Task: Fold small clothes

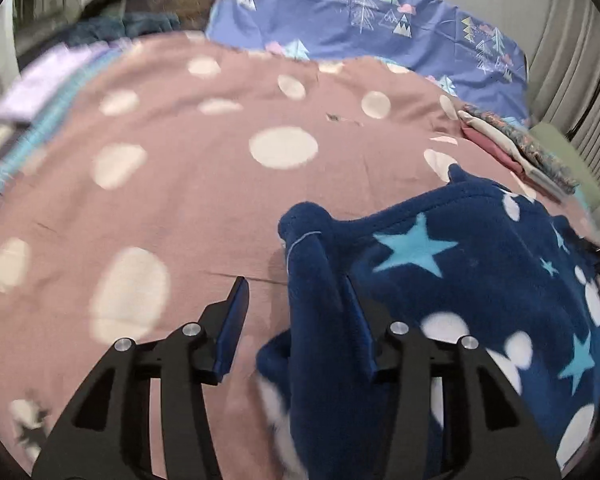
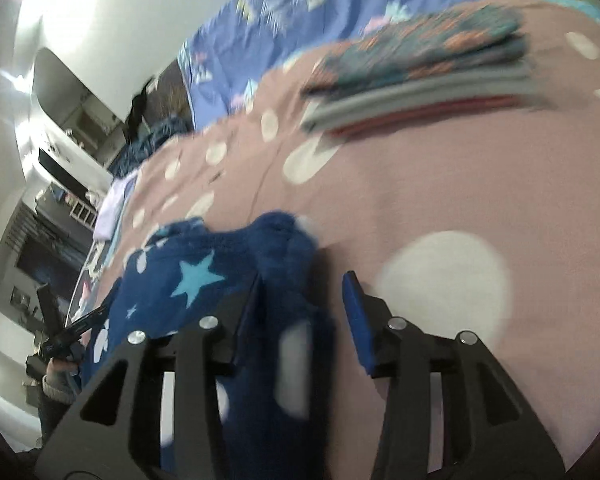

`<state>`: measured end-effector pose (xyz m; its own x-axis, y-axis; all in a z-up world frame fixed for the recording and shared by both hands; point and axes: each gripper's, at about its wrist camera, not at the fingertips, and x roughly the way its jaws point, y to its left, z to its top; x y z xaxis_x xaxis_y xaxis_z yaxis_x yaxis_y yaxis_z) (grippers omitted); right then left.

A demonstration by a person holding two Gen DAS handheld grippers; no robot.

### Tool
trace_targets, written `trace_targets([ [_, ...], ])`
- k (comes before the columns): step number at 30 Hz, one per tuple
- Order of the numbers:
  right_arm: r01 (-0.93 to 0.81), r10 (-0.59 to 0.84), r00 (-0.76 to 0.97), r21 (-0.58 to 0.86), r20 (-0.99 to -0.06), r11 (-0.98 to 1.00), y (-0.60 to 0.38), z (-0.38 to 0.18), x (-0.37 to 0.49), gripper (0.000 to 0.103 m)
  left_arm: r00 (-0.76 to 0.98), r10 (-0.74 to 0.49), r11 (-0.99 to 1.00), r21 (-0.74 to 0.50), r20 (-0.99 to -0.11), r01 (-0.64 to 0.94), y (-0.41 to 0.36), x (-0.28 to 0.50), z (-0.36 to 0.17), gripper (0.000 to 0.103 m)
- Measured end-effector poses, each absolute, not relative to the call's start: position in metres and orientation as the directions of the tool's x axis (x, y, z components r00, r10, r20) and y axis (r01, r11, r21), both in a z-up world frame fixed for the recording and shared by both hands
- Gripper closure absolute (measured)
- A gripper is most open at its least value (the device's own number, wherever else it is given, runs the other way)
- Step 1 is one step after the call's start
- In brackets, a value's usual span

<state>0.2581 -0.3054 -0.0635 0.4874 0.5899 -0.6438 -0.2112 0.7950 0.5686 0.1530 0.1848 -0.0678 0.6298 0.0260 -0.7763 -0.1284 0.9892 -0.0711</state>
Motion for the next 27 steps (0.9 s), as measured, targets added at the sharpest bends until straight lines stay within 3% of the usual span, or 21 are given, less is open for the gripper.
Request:
trace_targets([
  [3,-0.207,0.579,0.491,0.558,-0.651,0.803,-0.330,-0.058,0.244,0.077,0.681,0.067,0.997,0.030,-0.729,-0.066,0.149,0.129,-0.034,0.054],
  [5,-0.197,0.556,0.479,0.534,-0.679,0.822,-0.334,-0.059,0.242,0.091,0.704,-0.003,1.000,0.016,-0.710,0.021,0.110,0.114,-0.015,0.047],
  [7,-0.190,0.554,0.458,0.533,-0.695,0.825,-0.336,-0.066,0.247,0.092,0.694,-0.093,0.992,-0.006,-0.714,0.127,0.064,0.102,-0.009,0.044],
  [9,-0.219,0.624,0.434,0.596,-0.650,0.773,-0.334,-0.078,0.249,0.092,0.663,-0.184,0.969,-0.018,-0.726,0.248,0.011,0.090,-0.013,0.041],
  [12,-0.253,0.654,0.406,0.608,-0.639,0.752,-0.327,-0.094,0.252,0.092,0.604,-0.276,0.909,0.002,-0.747,0.418,-0.080,0.067,-0.027,0.026],
  [13,-0.275,0.674,0.391,0.620,-0.626,0.735,-0.330,-0.092,0.250,0.087,0.596,-0.290,0.895,0.009,-0.749,0.446,-0.099,0.062,-0.031,0.021],
  [14,-0.287,0.701,0.377,0.644,-0.605,0.709,-0.333,-0.090,0.247,0.074,0.583,-0.303,0.878,0.019,-0.754,0.479,-0.120,0.056,-0.037,0.018],
  [15,-0.298,0.752,0.356,0.695,-0.555,0.655,-0.338,-0.090,0.245,0.070,0.567,-0.305,0.860,0.035,-0.765,0.509,-0.142,0.052,-0.045,0.018],
  [17,-0.316,0.779,0.333,0.715,-0.532,0.623,-0.340,-0.089,0.242,0.069,0.548,-0.269,0.829,0.099,-0.792,0.550,-0.181,0.046,-0.060,0.017],
  [22,-0.398,0.751,0.317,0.637,-0.579,0.660,-0.329,-0.082,0.232,0.060,0.613,-0.149,0.776,0.293,-0.776,0.559,-0.226,0.031,-0.081,0.013],
  [27,-0.458,0.778,0.268,0.635,-0.569,0.622,-0.315,-0.083,0.228,0.058,0.610,-0.116,0.779,0.310,-0.784,0.546,-0.234,0.031,-0.085,0.012],
])
